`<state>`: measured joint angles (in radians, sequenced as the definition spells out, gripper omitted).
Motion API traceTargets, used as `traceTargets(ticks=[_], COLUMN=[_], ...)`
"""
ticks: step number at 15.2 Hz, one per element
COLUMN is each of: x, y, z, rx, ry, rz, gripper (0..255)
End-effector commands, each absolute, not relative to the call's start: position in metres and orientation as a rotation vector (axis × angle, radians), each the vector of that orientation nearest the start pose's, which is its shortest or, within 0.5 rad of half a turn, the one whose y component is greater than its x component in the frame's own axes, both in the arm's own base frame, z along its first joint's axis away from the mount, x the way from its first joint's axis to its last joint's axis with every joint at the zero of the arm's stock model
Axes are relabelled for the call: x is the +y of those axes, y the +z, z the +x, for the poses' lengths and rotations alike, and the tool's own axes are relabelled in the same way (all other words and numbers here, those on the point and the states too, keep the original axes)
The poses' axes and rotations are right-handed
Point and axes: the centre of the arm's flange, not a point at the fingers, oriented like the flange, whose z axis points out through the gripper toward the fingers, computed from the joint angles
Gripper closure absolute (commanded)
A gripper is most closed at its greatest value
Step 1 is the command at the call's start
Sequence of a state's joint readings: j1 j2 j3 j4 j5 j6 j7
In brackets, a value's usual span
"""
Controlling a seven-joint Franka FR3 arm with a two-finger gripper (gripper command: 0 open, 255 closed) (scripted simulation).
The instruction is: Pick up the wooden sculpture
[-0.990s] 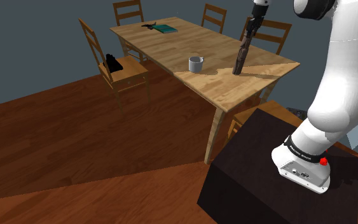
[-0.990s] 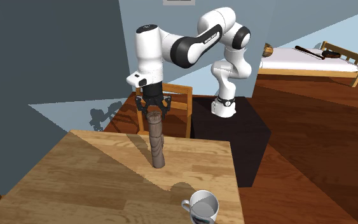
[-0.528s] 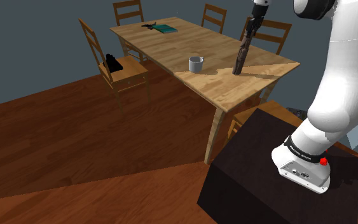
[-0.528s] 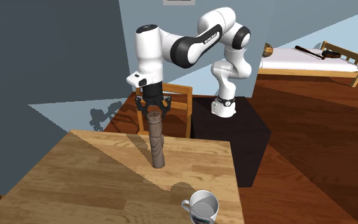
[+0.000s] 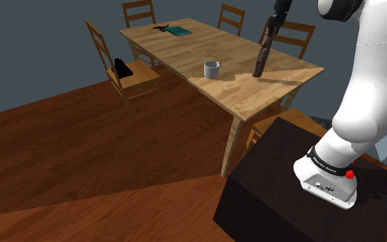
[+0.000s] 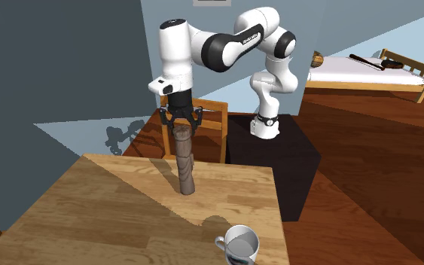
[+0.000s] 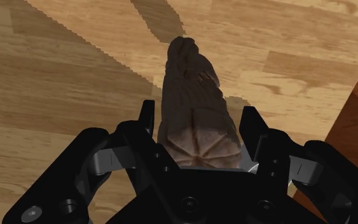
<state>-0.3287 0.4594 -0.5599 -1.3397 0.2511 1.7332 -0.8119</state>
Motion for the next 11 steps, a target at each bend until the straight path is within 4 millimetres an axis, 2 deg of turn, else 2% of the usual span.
traceTargets(ticks=[1,9,11], x=[-0.463,-0.463,-0.463], y=[0.507,0.549,0.550], z=[0.500,0.500,0.500], rx=[0.109,0.109,0.109], ry=[-0.014,-0.014,-0.014], rz=[-3.134,-3.134,-3.134], gripper=[255,255,255])
